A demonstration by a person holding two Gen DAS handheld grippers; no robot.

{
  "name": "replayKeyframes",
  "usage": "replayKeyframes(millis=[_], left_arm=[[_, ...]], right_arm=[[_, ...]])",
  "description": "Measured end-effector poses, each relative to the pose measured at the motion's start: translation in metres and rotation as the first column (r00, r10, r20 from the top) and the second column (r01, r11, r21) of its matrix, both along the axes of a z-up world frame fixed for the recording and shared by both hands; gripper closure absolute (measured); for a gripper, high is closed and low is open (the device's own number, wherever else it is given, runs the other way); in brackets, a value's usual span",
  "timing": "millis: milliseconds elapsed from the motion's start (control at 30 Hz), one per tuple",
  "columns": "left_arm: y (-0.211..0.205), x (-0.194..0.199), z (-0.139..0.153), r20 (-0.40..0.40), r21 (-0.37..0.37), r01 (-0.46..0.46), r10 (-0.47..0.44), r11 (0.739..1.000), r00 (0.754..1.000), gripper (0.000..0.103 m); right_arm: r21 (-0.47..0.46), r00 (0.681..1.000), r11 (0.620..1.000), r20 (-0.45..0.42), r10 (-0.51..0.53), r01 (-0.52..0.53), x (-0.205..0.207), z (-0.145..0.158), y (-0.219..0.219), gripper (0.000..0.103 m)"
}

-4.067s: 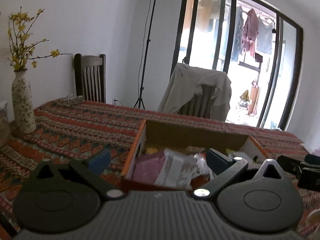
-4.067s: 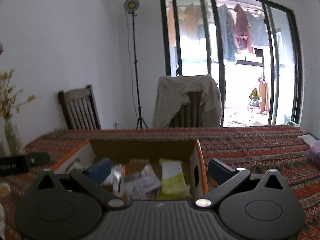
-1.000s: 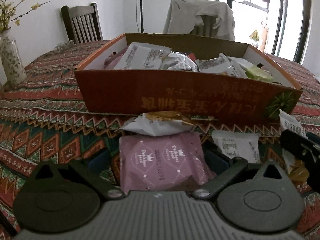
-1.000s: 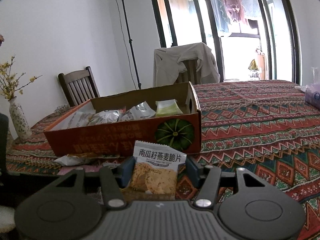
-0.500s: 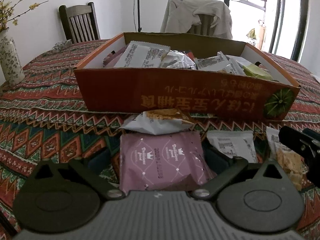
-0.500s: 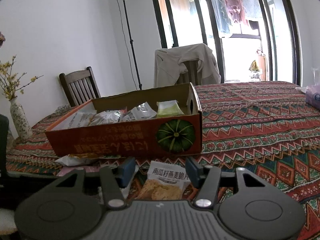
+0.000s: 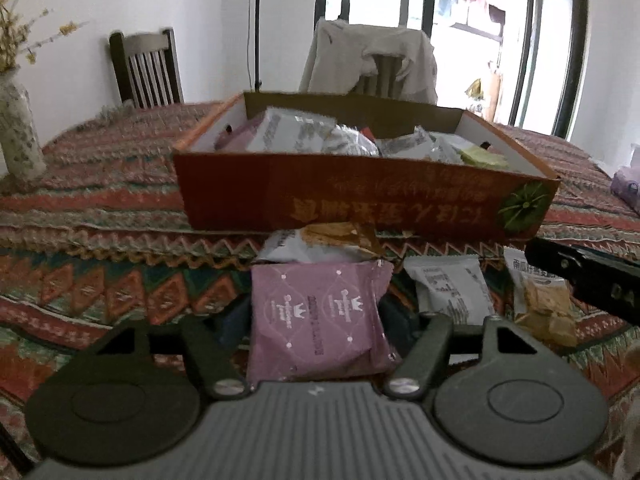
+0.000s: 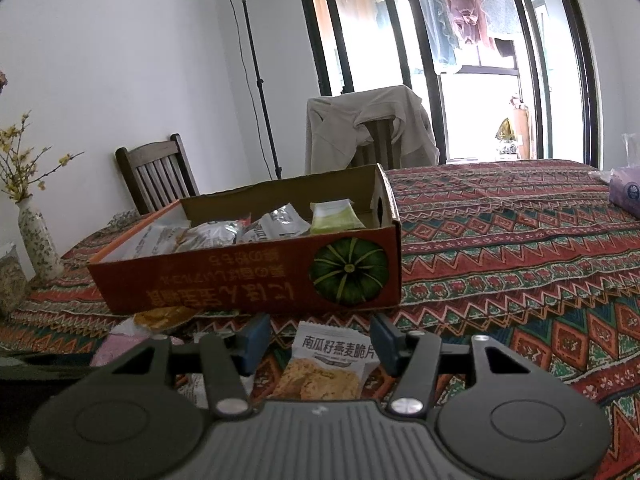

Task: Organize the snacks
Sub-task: 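Grasp a pink packet with left tool while right holds oat-crisp packet, then carry both held packets up toward the cardboard box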

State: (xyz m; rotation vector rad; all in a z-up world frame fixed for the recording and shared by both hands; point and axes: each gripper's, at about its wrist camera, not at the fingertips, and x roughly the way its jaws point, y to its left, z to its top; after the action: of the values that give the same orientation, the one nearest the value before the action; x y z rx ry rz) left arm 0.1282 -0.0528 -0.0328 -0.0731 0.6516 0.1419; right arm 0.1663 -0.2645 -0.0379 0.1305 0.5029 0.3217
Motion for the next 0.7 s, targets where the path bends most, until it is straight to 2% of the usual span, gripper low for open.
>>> replayKeyframes(millis=[300,400,500,600,700], left_arm=[[0.013,-0.028,0.018,0.088,-0.012,0.022,-0.021,1.0,0.996,0.037],[0.017,-0.032,0.02,0.096,-0.013,0.027,-0.026,1.0,0.995,0.037],[0.021,-0.032,0.02,0.097,-0.027,0.021,-0.019,0.999,0.995,0.037],[0.024,-0.034,0.02,0.104,-0.037,0.023,-0.019,0.999,0.994,0.037],[0.026,-0.038,0.023,0.121,-0.042,0.031,-0.026,0.999,0.992,0.037]], right_arm=[[-0.014,1.0,1.0,0.007,0.001,-0.001,-0.002,0.0,0.001,0.048],[-0.048,1.0,0.999,-0.027,0.007,-0.009,0.003,-0.001,0.006,0.041],[-0.116,0.997,0.993,-0.072,0.016,-0.025,0.008,-0.005,0.016,0.04],[-0.167,0.99,0.985,-0.141,0.012,-0.036,0.016,-0.012,0.022,0.042],[-0.202,0.992,0.979,-0.129,0.008,-0.034,0.013,-0.013,0.023,0.054]])
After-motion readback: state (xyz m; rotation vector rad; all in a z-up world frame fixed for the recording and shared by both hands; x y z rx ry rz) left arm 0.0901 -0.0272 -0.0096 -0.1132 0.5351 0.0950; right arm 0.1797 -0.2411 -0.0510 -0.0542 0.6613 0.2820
